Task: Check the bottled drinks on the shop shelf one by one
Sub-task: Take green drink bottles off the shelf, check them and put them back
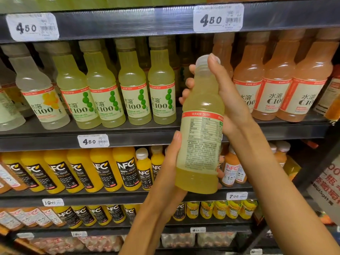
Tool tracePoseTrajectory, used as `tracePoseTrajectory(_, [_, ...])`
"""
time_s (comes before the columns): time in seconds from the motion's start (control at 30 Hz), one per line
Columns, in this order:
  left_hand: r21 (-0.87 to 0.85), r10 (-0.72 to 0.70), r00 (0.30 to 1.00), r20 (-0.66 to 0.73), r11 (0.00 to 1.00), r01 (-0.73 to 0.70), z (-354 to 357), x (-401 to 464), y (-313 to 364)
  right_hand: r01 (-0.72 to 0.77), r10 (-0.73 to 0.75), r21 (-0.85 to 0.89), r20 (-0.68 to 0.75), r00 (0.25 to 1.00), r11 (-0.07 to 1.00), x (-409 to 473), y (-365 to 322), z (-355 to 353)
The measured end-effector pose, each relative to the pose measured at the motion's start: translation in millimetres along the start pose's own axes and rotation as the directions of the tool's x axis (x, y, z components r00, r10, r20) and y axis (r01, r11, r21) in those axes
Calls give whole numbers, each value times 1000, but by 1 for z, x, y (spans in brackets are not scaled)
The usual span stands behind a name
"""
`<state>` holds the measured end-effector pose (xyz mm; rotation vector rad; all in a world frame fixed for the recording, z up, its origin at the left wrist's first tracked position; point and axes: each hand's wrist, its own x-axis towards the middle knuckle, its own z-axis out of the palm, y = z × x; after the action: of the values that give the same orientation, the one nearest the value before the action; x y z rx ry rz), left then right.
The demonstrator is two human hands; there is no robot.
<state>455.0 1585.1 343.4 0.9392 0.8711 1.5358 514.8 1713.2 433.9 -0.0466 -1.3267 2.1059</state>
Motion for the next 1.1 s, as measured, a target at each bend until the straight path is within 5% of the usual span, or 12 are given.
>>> tracePoseTrajectory(0.13, [238, 61, 986, -153, 971, -23, -8, 0, 1, 50, -53, -89, -33, 998, 995, -3, -6, 1])
tracePoseTrajectory(0.3, [382, 152, 978, -145, 920, -86, -5, -3, 1, 94, -157, -309, -186, 970, 946, -6, -12, 7])
tracePoseTrajectory(0.43, [219, 119, 983, -140, 972, -86, -3, -3, 4, 66, -101, -263, -122, 987, 962, -6, -15, 8])
tracePoseTrajectory(0.6, [-44, 20, 999, 31, 999, -19, 1, -5, 5, -4, 4, 28, 4, 1000, 1000, -5, -7, 9])
tracePoseTrajectory(0.9, [398, 178, 974, -140, 911, -109, -10, -4, 15, 124, -159, -257, -120, 980, 959, -7, -13, 11])
tracePoseTrajectory(1.1, [365, 195, 968, -155, 922, -127, 2, -6, 5, 54, -96, -349, -105, 990, 936, -6, -15, 14])
